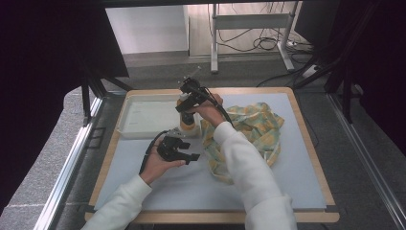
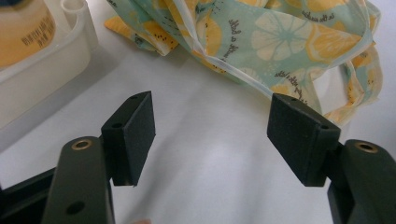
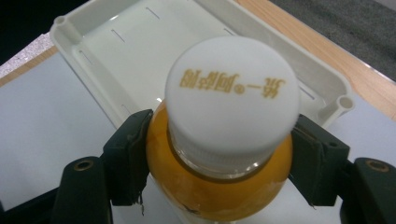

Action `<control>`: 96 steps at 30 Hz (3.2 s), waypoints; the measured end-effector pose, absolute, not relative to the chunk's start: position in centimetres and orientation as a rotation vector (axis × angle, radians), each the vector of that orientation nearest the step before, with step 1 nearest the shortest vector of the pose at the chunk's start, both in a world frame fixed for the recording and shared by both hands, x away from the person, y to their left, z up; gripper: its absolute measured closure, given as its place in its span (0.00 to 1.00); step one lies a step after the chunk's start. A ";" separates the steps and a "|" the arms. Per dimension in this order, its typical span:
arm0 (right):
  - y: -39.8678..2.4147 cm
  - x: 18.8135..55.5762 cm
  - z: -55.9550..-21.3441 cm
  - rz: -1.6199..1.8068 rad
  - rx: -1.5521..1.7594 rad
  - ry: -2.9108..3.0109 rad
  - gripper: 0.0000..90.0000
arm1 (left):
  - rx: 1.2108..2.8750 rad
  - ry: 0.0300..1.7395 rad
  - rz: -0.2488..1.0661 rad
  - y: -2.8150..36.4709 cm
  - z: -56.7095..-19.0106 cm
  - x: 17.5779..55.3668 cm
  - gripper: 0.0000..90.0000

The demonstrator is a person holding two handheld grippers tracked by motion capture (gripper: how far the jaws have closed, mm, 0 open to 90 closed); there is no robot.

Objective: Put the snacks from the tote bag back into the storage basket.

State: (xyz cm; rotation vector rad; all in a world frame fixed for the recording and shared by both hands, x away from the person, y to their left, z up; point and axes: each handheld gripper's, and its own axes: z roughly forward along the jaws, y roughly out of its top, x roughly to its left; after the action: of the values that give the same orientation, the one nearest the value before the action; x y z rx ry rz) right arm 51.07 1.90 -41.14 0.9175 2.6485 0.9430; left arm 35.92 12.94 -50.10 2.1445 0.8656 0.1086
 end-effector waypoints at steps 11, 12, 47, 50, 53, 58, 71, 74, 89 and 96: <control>2.0 51.2 -42.6 0.893 0.941 2.651 0.33 | 2.151 0.865 0.107 12.9 -50.1 35.9 0.36; 2.0 51.2 -42.6 0.897 0.942 2.650 0.33 | 2.150 0.865 0.107 12.9 -50.1 35.9 0.36; -5.9 46.3 -39.6 1.146 0.893 2.526 0.33 | 2.146 0.882 0.115 13.0 -50.5 36.2 0.36; -7.4 45.4 -39.8 1.159 0.892 2.517 0.33 | 2.149 0.887 0.117 13.2 -50.5 36.3 0.36; -9.2 44.2 -40.1 1.172 0.889 2.509 0.33 | 2.143 0.893 0.122 13.2 -50.4 36.2 0.36; -12.5 42.2 -40.6 1.190 0.900 2.479 0.33 | 2.150 0.902 0.123 13.1 -50.7 36.4 0.36; -21.3 37.4 -43.0 1.160 1.007 2.405 0.33 | 2.169 0.920 0.155 13.3 -51.0 36.0 0.36; -22.8 36.6 -43.7 1.157 1.036 2.387 0.33 | 2.165 0.921 0.156 13.4 -51.0 35.9 0.36; -26.3 35.7 -45.6 1.151 1.137 2.351 0.32 | 2.173 0.920 0.156 13.4 -51.2 35.9 0.35; -26.6 35.7 -45.7 1.147 1.145 2.333 0.31 | 2.171 0.924 0.160 13.5 -51.3 35.9 0.35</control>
State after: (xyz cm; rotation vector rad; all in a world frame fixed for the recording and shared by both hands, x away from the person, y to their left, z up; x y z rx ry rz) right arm 35.71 -26.57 -45.66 1.1449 2.3330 1.1468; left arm 35.89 13.49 -51.27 2.1713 0.9237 0.1597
